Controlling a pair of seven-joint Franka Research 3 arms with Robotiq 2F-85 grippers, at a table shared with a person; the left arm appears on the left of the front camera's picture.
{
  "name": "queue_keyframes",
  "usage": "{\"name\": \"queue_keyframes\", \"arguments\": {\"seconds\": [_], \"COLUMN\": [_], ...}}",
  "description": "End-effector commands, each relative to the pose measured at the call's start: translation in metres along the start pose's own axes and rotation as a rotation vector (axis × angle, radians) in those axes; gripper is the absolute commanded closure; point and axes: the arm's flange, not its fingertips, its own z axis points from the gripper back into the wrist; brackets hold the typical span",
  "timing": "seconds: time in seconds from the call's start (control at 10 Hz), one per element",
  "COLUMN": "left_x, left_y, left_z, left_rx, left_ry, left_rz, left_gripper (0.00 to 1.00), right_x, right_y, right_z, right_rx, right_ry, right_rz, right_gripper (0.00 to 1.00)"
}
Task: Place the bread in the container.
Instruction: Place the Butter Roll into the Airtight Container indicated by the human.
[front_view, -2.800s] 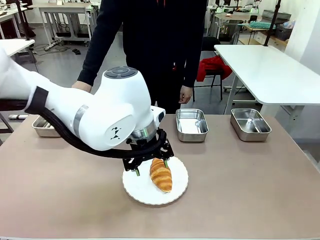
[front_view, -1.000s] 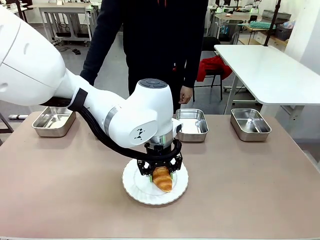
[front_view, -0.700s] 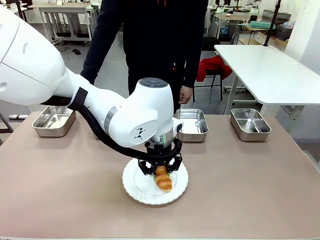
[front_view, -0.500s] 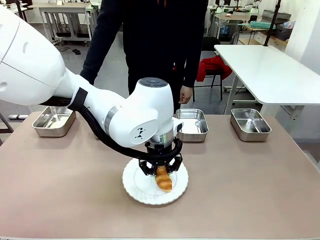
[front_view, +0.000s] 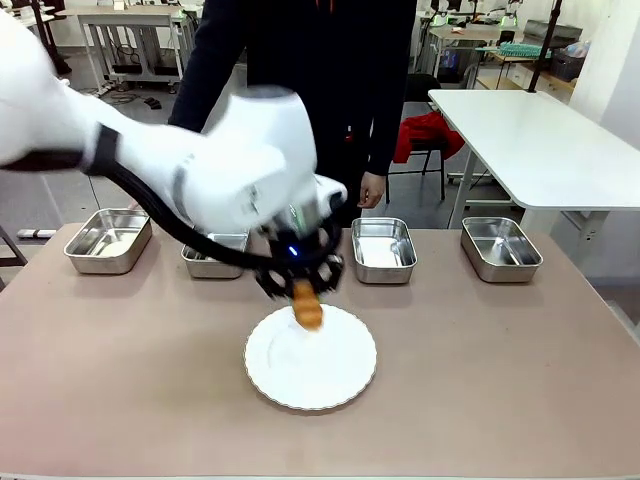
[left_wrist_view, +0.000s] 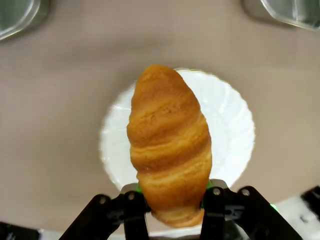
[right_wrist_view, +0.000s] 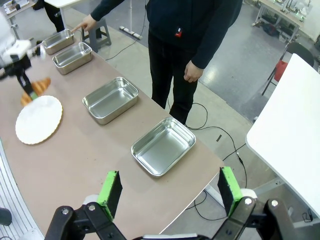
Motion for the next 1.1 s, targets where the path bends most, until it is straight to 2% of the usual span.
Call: {"name": "queue_keyframes", "arguments": {"seconds": [0.0,0.1,0.2,0.4,0.5,0.6,0.9,1.0], "left_x": [0.037,0.053,0.059,0.061,0.057,0.076,0.073,0.094], "left_y": [0.069,0.108,0.139,0.184,0.181,0.183,0.188,0.218], "left_z": [0.042,0.06,0.072,0.085,0.081,0.09,0.088,0.094], "left_rx": [0.043,0.013,0.035,0.023,-0.045,0.045,0.028,0.105], "left_ry": [-0.009,-0.065,-0.071,-0.094,-0.095,-0.081,-0.082,-0.174], "left_rz": [-0.083,-0.112,-0.14,-0.179,-0.174,-0.147,-0.16,-0.151], "left_gripper": [0.63,0.63,0.63,0.63,0.63,0.63,0.63,0.63], "right_x": [0.002,0.002,0.002,0.002,0.002,0.002,0.002,0.002], "right_y": [0.001,0.001,0.001,0.001,0.001,0.001,0.001,0.001], "right_z": [0.0,0.0,0.0,0.0,0.0,0.0,0.0,0.0], "right_rx": [0.001,0.001,0.001,0.001,0.001,0.001,0.001,0.001], "right_ry": [-0.011,-0.011,-0.011,-0.011,-0.011,-0.011,-0.011,-0.011], "right_rz": [0.005,0.005,0.005,0.005,0.005,0.005,0.005,0.005], "right_gripper": [0.0,0.0,0.0,0.0,0.0,0.0,0.0,0.0]}}
